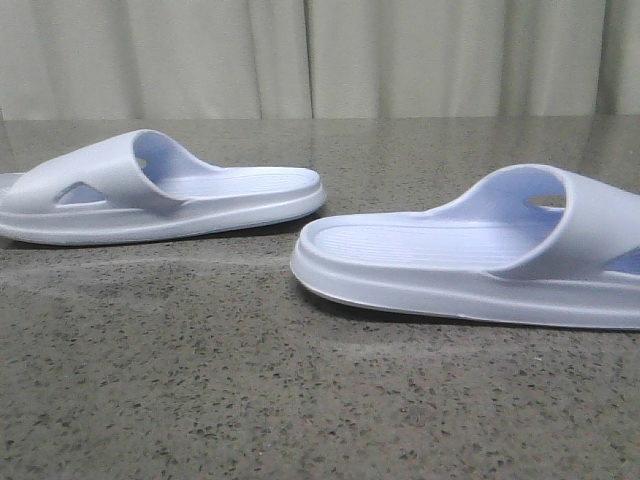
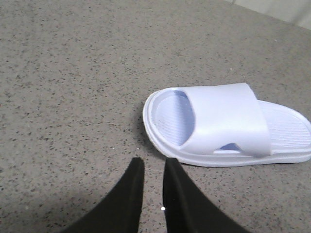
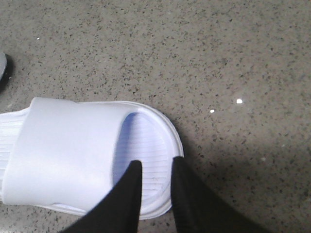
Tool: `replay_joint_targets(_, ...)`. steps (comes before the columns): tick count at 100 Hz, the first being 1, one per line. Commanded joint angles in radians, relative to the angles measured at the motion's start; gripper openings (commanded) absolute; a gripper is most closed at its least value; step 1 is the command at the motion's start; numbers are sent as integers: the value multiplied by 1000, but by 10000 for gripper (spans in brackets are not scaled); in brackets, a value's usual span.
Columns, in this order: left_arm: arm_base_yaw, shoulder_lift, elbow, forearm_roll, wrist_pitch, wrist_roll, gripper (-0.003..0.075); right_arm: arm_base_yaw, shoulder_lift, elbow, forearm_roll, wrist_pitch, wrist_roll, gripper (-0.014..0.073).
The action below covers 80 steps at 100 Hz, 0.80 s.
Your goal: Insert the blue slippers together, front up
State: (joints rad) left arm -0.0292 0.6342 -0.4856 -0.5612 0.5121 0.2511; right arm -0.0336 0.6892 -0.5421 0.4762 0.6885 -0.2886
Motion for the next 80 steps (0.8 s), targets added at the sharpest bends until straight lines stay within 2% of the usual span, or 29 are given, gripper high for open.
replay_joint_targets(1,3,6,-37,-76,-30,41,179,-6,7,-45,11,-23,-17,163)
replay_joint_targets(12,3,6,-37,-80,-19,41,300,-6,7,-53,6,-16,-30,166)
replay_joint_targets(19,3,6,-37,-87,-19,41,335,-6,19,-55,1,-10,-30,168)
replay_joint_targets(41,3,6,-37,-99,-19,41,334,-8,133,-55,-7,-9,-30,237)
replay_joint_targets(80,3,67,-37,-99,-13,54,334,-11,225,-59,-7,-51,-42,237)
